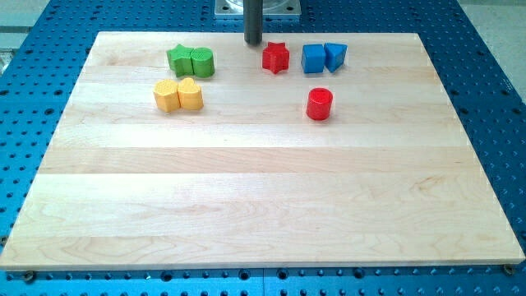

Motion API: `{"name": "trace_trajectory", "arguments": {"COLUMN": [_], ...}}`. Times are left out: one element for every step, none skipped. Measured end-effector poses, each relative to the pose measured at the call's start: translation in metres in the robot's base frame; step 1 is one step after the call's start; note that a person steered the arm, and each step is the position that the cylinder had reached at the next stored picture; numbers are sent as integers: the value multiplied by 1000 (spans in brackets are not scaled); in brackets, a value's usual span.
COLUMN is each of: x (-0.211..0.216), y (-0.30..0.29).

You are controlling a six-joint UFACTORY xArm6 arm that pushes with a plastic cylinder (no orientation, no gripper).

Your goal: Slide the red star to the bottom left of the red circle

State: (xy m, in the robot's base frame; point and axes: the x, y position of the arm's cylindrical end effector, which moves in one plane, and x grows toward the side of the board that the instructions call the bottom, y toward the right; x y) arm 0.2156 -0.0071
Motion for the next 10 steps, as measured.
{"name": "trace_trajectory", "arguments": {"x": [18,42,81,112,85,98,111,134,143,190], "y": [37,37,37,31,-7,-38,-3,30,48,-22]}}
